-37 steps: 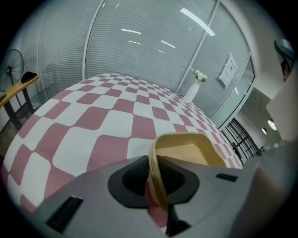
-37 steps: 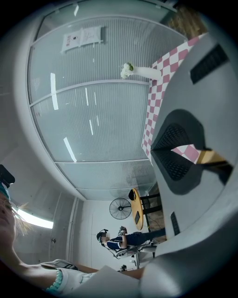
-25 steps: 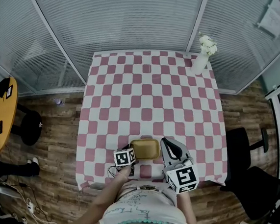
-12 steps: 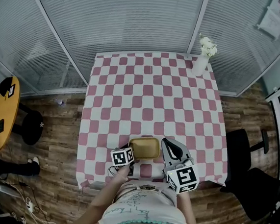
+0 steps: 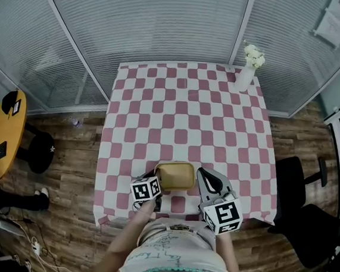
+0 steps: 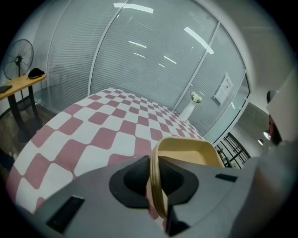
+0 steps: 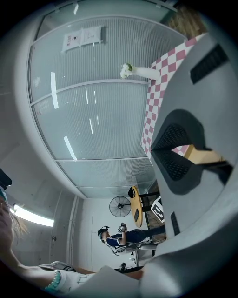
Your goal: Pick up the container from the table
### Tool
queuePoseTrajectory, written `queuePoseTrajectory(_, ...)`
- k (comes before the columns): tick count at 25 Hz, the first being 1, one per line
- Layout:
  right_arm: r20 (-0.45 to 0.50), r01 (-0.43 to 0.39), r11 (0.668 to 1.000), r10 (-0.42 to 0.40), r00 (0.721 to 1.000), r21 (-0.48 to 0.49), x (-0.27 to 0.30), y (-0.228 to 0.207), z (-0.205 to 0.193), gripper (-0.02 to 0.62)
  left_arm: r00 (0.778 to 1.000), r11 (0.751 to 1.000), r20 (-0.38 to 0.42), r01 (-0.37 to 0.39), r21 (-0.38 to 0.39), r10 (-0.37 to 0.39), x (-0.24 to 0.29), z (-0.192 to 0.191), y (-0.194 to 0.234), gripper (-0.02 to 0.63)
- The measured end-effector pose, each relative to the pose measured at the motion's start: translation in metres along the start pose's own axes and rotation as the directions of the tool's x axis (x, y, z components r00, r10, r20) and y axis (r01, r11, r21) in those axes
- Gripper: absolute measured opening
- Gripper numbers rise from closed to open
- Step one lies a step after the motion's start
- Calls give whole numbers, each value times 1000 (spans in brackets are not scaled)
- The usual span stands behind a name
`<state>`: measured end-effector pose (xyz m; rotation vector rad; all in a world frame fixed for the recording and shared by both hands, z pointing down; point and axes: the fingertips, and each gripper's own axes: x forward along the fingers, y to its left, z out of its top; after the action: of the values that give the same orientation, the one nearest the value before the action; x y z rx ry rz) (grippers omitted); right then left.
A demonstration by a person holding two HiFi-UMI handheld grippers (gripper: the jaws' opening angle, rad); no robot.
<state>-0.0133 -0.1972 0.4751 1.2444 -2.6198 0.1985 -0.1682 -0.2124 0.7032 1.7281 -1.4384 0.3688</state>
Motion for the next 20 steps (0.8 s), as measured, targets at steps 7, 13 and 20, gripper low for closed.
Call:
queuePoseTrajectory(7,-3,-5,1000,5,1000,-2,-4,2,-2,-8,998,1000,55,27,-3,-26,-21,18,-12,34)
queuePoseTrajectory(13,-10,-6,1000,6,1000,5,-7,2,-7,-8,995,998,87,62,-34,-59,-37,31,-25,34)
queuePoseTrajectory(20,-21,-16,1000,16,1000,1,-6,4,-10,-8,984,994,159,93,-61,-82,-61,57,-34,34)
